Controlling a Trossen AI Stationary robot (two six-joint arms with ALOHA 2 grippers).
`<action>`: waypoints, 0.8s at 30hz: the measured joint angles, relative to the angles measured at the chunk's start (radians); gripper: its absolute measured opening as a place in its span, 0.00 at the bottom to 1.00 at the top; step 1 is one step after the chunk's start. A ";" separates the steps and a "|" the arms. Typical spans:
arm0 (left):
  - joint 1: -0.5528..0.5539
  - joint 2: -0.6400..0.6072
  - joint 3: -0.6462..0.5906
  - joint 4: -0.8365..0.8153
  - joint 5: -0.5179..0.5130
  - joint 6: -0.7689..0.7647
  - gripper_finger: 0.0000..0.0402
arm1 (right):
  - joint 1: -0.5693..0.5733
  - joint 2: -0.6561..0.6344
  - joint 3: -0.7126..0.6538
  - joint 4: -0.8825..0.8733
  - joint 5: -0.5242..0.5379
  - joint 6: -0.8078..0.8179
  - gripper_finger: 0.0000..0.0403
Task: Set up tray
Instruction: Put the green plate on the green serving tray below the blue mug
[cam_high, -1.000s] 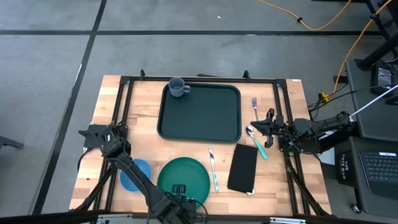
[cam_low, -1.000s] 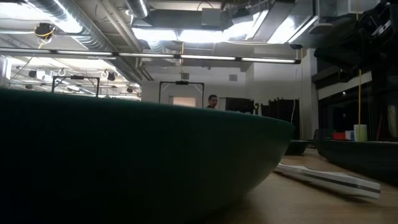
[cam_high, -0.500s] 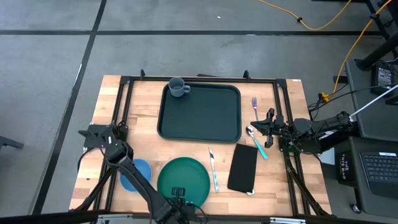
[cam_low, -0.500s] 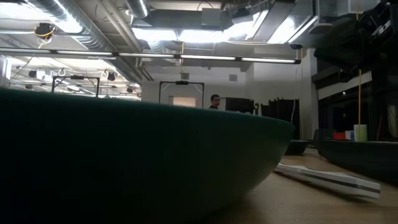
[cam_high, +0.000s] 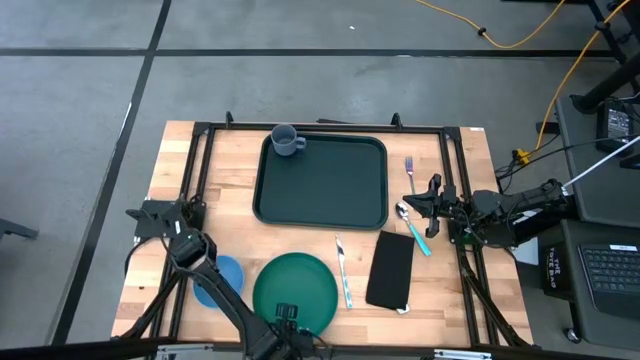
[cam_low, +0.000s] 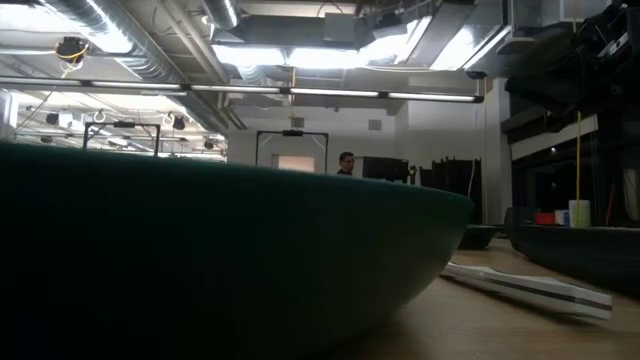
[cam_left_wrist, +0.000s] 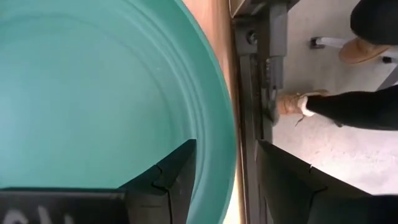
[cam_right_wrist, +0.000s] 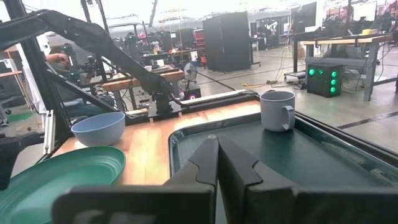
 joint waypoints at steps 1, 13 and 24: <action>0.000 0.007 0.000 0.000 0.002 0.000 0.40 | 0.000 0.000 0.000 0.000 0.000 0.000 0.02; 0.004 0.023 -0.001 -0.006 -0.021 0.049 0.39 | 0.000 0.000 0.000 0.000 0.000 0.000 0.02; 0.010 0.029 -0.005 -0.032 -0.021 0.025 0.38 | 0.000 0.000 0.000 0.000 0.000 0.000 0.02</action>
